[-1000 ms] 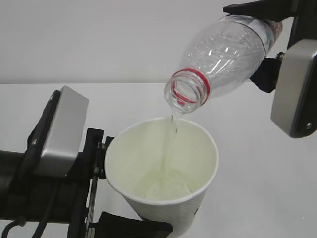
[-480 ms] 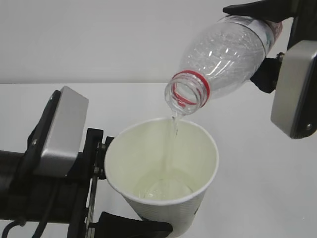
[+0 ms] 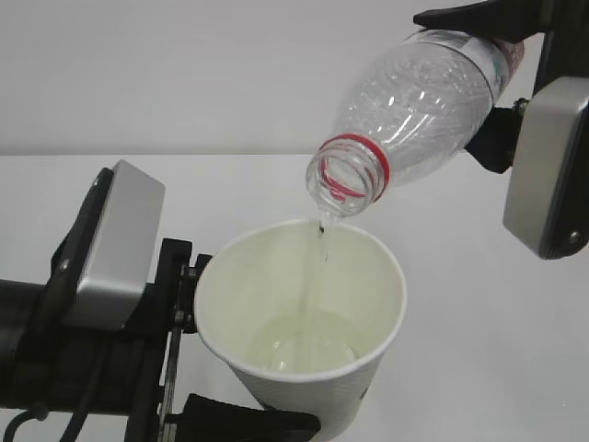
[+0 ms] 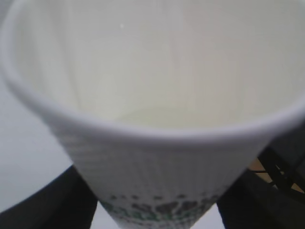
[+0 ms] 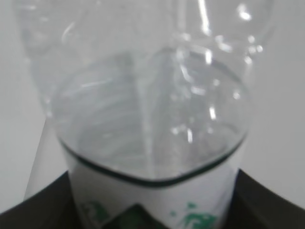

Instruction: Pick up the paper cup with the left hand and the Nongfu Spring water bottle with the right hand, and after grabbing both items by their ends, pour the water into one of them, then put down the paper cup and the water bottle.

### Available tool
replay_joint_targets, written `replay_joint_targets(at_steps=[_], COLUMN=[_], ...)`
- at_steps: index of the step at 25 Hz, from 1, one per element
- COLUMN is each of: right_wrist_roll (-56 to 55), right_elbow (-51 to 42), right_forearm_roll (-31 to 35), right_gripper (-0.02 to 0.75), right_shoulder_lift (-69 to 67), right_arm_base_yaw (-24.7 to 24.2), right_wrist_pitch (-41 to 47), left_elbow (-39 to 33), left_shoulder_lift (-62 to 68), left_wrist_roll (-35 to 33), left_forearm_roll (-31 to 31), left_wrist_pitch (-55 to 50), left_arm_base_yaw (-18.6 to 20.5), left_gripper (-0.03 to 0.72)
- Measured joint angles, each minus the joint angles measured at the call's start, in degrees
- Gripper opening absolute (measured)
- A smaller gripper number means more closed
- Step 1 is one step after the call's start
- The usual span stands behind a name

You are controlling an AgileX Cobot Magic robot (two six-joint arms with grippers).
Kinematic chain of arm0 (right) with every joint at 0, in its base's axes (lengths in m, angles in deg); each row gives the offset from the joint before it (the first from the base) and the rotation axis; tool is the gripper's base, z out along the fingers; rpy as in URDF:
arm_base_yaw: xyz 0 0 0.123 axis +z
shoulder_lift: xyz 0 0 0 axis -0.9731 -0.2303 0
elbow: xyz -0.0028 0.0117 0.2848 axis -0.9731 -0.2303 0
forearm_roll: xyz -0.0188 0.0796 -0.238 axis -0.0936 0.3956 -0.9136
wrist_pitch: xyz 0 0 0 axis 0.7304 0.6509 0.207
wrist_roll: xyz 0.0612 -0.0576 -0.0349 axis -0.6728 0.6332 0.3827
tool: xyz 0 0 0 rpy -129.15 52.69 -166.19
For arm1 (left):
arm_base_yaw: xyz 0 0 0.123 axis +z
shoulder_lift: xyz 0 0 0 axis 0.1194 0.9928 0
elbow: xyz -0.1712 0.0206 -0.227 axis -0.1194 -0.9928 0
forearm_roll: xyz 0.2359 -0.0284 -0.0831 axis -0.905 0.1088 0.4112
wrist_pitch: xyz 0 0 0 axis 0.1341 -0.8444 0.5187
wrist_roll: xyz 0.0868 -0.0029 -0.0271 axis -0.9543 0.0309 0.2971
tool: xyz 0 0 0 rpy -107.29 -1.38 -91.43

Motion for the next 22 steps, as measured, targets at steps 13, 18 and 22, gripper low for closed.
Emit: replay_joint_targets(at_steps=[13,18,22], right_wrist_roll=[0.04,0.13,0.26], right_elbow=[0.00,0.00,0.00], right_forearm_roll=[-0.33,-0.47,-0.49], right_gripper=[0.468,0.468,0.468], right_shoulder_lift=[0.00,0.00,0.00], right_arm_base_yaw=[0.00,0.00,0.00], right_wrist_pitch=[-0.35,-0.35,-0.35], left_elbow=[0.00,0.00,0.00], left_shoulder_lift=[0.00,0.00,0.00], left_wrist_roll=[0.00,0.00,0.00], left_forearm_roll=[-0.13,-0.13,-0.13], left_wrist_pitch=[-0.10,-0.10,-0.10], left_arm_base_yaw=[0.00,0.00,0.00], left_gripper=[0.528,0.528,0.528])
